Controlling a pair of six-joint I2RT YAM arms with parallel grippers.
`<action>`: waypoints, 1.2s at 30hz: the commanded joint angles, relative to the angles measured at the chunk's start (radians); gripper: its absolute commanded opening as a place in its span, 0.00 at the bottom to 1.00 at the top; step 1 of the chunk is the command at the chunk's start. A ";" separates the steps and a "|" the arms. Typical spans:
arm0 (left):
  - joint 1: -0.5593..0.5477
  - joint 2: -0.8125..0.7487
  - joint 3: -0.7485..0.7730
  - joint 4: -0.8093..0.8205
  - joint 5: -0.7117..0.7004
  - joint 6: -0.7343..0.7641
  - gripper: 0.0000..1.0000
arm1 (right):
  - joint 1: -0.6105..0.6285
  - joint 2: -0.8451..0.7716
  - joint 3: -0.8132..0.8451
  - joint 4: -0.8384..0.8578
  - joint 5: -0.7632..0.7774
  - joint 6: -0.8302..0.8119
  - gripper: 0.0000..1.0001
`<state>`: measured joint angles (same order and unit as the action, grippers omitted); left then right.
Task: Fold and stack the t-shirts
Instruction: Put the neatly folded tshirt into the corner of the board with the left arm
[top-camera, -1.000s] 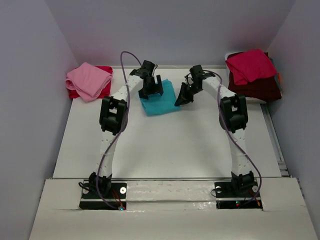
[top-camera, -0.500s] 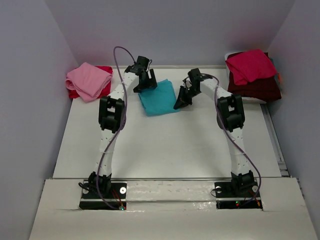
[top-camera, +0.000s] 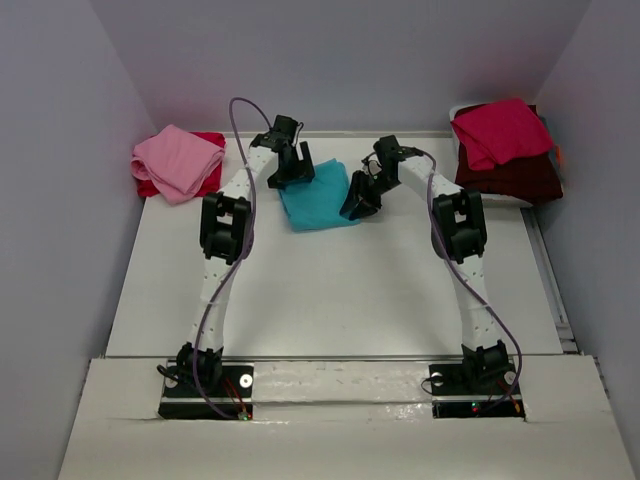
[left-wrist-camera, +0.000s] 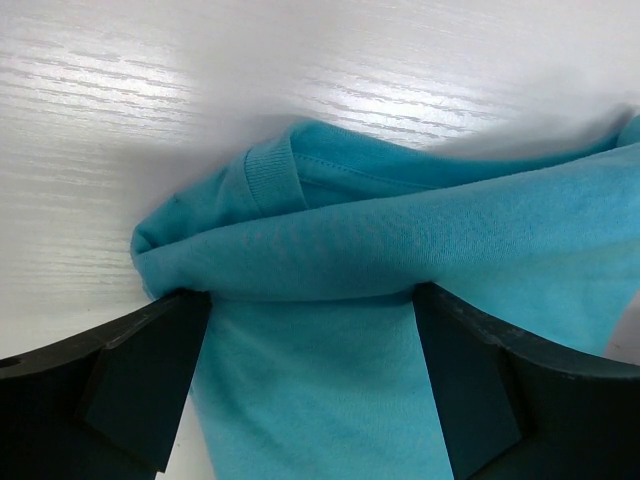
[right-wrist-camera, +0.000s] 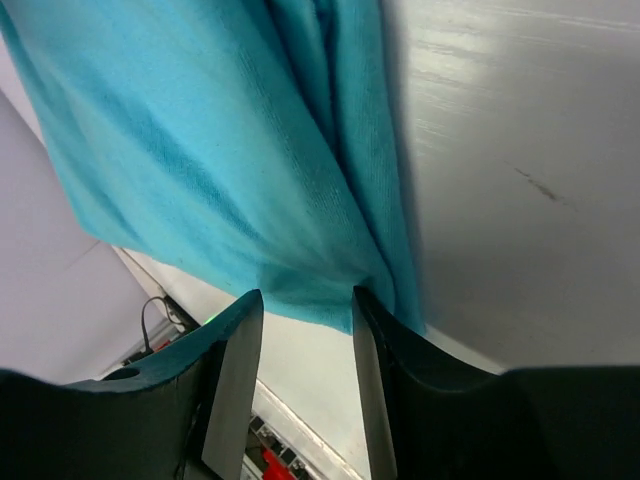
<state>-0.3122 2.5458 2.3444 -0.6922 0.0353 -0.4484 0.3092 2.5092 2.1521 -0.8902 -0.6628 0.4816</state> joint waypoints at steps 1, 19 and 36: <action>0.004 -0.018 -0.098 -0.037 0.028 -0.009 0.98 | 0.008 -0.041 -0.001 -0.029 0.051 -0.034 0.50; -0.090 -0.510 -0.499 0.060 0.126 -0.032 0.99 | 0.008 -0.069 0.000 -0.061 0.060 -0.066 0.51; -0.129 -0.576 -0.773 0.178 0.267 -0.072 0.99 | 0.008 -0.132 -0.023 -0.027 0.048 -0.037 0.50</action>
<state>-0.4259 2.0460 1.6566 -0.5728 0.2337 -0.4892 0.3092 2.4260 2.1262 -0.9157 -0.6239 0.4484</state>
